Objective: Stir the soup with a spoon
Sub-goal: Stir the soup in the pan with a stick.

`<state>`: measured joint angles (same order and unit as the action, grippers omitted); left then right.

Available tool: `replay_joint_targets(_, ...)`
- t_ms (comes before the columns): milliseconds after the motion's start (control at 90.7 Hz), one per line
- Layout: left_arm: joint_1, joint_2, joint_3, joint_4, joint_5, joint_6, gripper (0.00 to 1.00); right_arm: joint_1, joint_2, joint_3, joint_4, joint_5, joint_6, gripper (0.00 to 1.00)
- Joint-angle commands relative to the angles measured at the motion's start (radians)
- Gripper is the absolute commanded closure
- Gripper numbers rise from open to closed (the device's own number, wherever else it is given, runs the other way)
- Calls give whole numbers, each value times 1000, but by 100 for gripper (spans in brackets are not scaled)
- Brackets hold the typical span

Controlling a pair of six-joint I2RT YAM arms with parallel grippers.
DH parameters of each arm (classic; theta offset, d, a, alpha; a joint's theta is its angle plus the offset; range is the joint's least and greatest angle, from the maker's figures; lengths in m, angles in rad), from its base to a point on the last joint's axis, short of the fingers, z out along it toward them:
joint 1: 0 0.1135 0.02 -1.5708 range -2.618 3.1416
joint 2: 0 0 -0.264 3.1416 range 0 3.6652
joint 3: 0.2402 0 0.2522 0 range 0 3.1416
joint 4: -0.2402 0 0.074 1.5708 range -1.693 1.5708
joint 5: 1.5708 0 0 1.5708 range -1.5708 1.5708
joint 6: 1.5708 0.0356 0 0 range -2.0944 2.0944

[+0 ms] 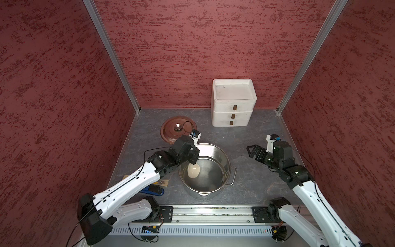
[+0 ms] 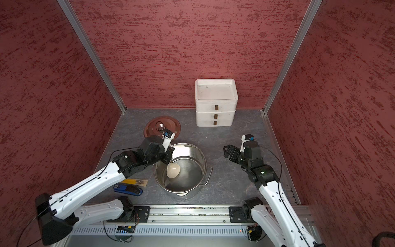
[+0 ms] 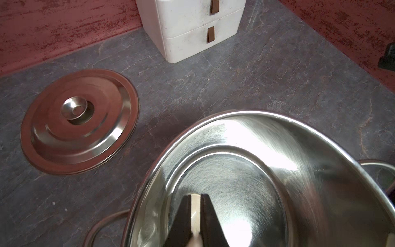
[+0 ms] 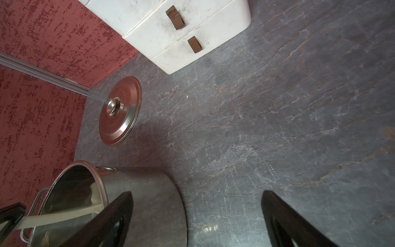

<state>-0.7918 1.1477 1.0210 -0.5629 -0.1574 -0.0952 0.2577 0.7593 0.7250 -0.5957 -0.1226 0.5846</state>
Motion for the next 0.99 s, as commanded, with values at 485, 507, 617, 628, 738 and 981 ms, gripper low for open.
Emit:
replay_joint_targets(485, -221, 264, 240, 149, 168, 95, 100, 4, -53, -1, -18, 35, 5, 2)
replay_joint_targets(507, -236, 262, 239, 139, 168, 93, 100, 3, -52, -2, -16, 34, 6, 2)
replay_joint_targets(617, -291, 238, 212, 96, 171, 70, 100, 3, -52, -10, -7, 31, 14, 2)
replay_joint_targets(628, -296, 233, 208, 91, 170, 68, 100, 4, -51, -11, -6, 31, 15, 2)
replay_joint_targets(738, -341, 184, 157, 47, 160, 35, 100, 4, -52, -17, -3, 29, 17, 2)
replay_joint_targets(981, -395, 50, 18, -70, 130, -14, 100, 3, -49, -22, 6, 23, 19, 1)
